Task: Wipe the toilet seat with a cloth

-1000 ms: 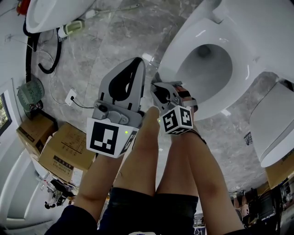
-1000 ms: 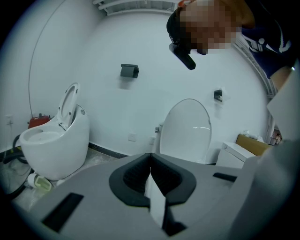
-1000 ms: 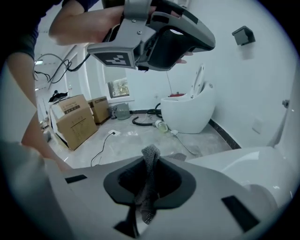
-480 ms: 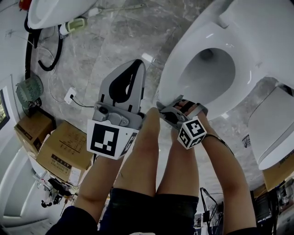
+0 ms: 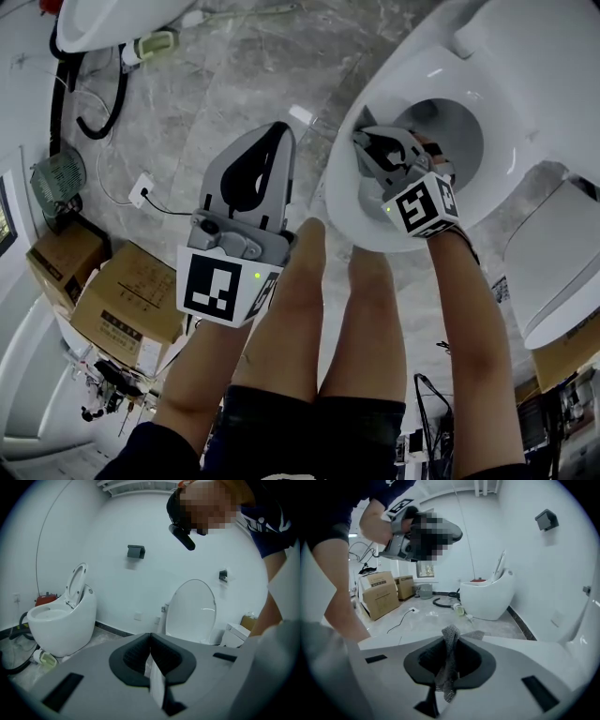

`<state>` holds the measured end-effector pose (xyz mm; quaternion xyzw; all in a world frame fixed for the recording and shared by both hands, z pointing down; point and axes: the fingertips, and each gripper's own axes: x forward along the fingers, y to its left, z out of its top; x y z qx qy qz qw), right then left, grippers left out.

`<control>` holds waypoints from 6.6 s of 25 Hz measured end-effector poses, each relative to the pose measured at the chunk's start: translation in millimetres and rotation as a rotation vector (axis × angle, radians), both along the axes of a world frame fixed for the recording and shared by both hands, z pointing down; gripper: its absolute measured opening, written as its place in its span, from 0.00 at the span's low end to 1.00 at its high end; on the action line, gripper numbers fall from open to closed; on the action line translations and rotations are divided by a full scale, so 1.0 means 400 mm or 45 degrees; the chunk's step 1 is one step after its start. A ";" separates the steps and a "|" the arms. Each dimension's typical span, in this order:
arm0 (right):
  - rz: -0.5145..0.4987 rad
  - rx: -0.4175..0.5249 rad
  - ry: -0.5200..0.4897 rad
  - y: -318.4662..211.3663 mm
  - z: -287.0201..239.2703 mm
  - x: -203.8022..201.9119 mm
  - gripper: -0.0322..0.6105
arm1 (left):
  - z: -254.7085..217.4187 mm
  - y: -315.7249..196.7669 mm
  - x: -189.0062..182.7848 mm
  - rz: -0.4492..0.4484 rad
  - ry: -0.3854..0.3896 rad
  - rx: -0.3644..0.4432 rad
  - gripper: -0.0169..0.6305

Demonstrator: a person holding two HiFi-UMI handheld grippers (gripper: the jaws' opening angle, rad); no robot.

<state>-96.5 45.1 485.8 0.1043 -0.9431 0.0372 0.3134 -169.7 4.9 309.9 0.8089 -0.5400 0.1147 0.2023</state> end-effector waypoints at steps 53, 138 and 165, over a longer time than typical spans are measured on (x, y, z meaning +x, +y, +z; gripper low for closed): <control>0.176 -0.070 -0.221 -0.122 -0.023 -0.046 0.15 | 0.001 -0.053 0.011 0.026 -0.044 0.015 0.06; 0.273 0.065 -0.095 -0.159 0.006 0.145 0.15 | -0.029 -0.033 0.117 0.133 -0.035 0.041 0.06; 0.968 0.222 -0.052 -0.398 -0.017 0.380 0.14 | -0.045 -0.057 0.076 0.093 -0.041 0.062 0.06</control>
